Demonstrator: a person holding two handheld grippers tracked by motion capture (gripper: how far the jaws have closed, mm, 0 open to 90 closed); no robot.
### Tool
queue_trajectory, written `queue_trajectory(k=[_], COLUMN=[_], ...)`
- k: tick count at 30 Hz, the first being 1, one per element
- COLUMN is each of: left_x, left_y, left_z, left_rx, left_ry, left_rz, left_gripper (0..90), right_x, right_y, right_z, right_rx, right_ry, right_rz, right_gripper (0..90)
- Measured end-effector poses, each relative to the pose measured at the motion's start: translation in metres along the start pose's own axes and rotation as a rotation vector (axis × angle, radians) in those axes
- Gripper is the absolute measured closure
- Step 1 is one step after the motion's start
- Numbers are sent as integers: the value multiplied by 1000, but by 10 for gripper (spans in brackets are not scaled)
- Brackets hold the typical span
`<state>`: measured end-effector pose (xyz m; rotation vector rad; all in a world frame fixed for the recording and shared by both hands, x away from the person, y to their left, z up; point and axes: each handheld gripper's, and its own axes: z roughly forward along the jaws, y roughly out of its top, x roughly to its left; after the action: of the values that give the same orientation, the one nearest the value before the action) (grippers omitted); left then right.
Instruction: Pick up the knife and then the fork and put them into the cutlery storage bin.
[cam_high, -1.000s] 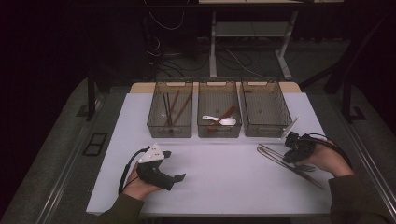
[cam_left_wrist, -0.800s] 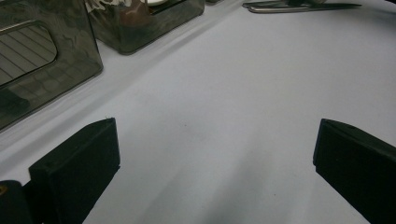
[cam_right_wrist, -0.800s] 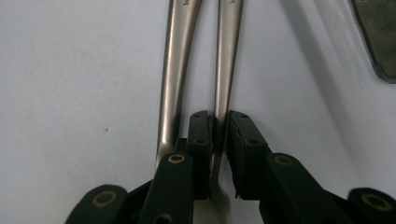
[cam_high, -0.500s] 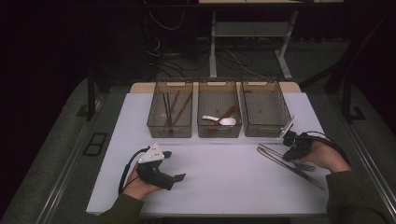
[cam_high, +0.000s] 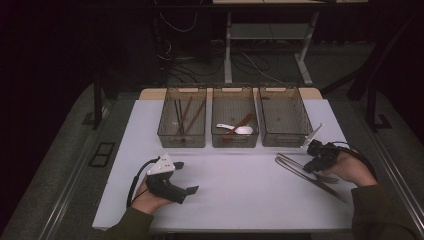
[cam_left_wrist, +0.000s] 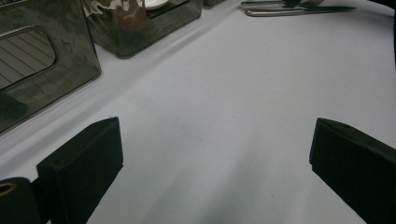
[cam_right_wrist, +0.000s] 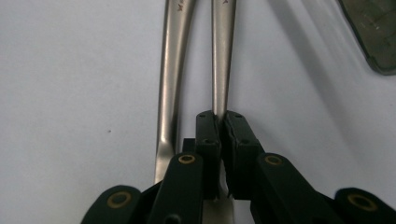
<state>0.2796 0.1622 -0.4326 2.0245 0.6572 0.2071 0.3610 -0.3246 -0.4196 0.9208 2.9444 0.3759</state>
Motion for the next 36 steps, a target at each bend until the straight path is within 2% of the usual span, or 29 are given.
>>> queue_trajectory(k=[4, 8, 13, 18, 21, 27, 36], left_x=[0, 0, 0, 0, 0, 1, 1], left_y=[0, 0, 0, 0, 0, 0, 0], left_z=[0, -1, -2, -1, -2, -3, -3], left_rx=[1, -3, -9, -11, -13, -18, -21], left_ry=[0, 1, 2, 0, -1, 7, 8], left_rz=[2, 1, -4, -5, -5, -3, -4], left_gripper=[20, 20, 22, 22, 22, 27, 27], right_x=[0, 0, 0, 0, 1, 2, 3], right_y=[-5, -9, -11, -13, -13, -13, -11], right_z=[-2, -9, -19, -25, -29, -43, -52], right_rx=[-22, -84, -167, -228, -250, -354, -443], right_ry=[7, 11, -6, -14, -39, -55, -84], right_rz=[12, 31, 36, 53, 56, 78, 106], right_gripper=[847, 848, 847, 847, 847, 847, 847])
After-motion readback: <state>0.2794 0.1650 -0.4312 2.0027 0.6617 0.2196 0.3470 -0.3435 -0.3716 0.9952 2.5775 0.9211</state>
